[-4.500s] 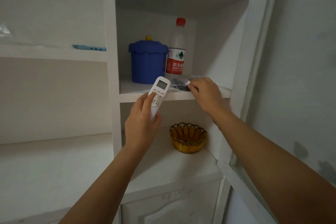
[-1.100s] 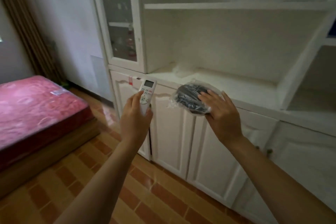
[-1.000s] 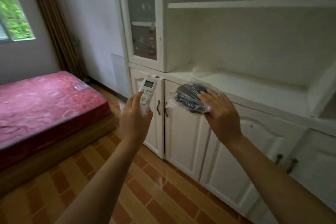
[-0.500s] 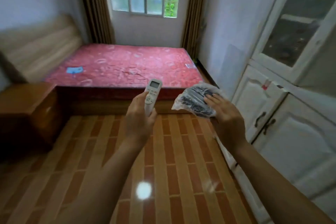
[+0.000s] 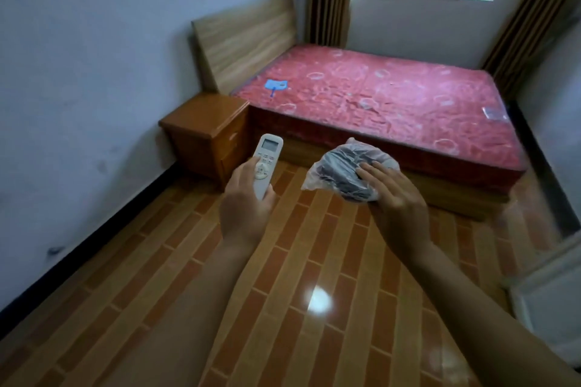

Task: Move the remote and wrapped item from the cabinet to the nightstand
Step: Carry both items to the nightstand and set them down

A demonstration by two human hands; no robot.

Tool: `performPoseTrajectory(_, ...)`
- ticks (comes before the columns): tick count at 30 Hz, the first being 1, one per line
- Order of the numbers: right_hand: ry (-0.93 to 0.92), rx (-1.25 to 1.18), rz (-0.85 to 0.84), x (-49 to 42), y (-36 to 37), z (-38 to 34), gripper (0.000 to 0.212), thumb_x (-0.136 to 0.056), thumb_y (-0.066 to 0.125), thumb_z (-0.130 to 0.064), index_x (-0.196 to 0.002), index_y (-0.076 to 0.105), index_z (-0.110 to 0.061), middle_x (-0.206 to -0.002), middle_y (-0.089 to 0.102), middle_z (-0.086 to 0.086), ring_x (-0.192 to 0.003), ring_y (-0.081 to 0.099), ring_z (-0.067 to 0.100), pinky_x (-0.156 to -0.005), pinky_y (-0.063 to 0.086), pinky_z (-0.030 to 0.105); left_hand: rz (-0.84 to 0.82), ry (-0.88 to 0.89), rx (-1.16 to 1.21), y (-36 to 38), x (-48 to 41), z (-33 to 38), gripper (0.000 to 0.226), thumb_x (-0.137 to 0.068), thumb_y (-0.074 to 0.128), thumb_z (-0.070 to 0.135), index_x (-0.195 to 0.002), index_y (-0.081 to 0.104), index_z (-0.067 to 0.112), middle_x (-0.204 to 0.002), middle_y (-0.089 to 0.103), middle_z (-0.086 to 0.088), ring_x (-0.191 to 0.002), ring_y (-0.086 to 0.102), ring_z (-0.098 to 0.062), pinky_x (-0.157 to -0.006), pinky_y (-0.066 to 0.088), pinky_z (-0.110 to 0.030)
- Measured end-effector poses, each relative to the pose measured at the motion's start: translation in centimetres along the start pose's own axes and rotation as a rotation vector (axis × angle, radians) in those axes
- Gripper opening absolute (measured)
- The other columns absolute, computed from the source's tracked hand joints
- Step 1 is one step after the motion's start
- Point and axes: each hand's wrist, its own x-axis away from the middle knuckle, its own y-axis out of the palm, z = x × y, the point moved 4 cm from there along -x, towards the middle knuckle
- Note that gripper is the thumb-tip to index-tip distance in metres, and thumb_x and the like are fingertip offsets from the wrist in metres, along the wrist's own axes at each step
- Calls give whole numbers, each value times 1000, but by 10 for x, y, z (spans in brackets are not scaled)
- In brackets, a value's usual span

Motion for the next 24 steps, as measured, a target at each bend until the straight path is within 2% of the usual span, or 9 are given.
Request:
performPoseTrajectory(7,-38,-57,20,-51,67,-10,33,-79,64,-5,-112,62,-4,-114,65,14,-109,59,26,-92,48,42,44,-48,-40,-5,-50,-52,51,-79,65,11,-126,45,10,-123,55,-13,-108,54,-26,-77,42,-28)
performPoseTrajectory(12,-72,-88,27,-79,109,-4,29,-84,56,-14,-110,63,-3,-112,66,13,-108,61,26,-92,48,41,35,-105,-52,7,-78,-88,52,-80,65,13,-128,43,12,-124,54,-13,-107,54,-25,-76,46,-29)
performPoseTrajectory(17,-63,-124,-12,-113,164,14,31,-85,52,-18,-109,64,-3,-110,67,14,-106,62,27,-91,48,40,36,-167,-83,31,-118,-121,53,-81,64,12,-129,43,11,-124,54,-13,-107,53,-24,-76,42,-24)
performPoseTrajectory(24,-118,-170,-29,-184,266,69,30,-82,59,-18,-108,64,-4,-108,68,13,-104,62,27,-91,49,42,65,-258,-115,93,-216,-164,52,-81,63,11,-129,44,11,-125,54,-12,-108,51,-25,-76,39,-24)
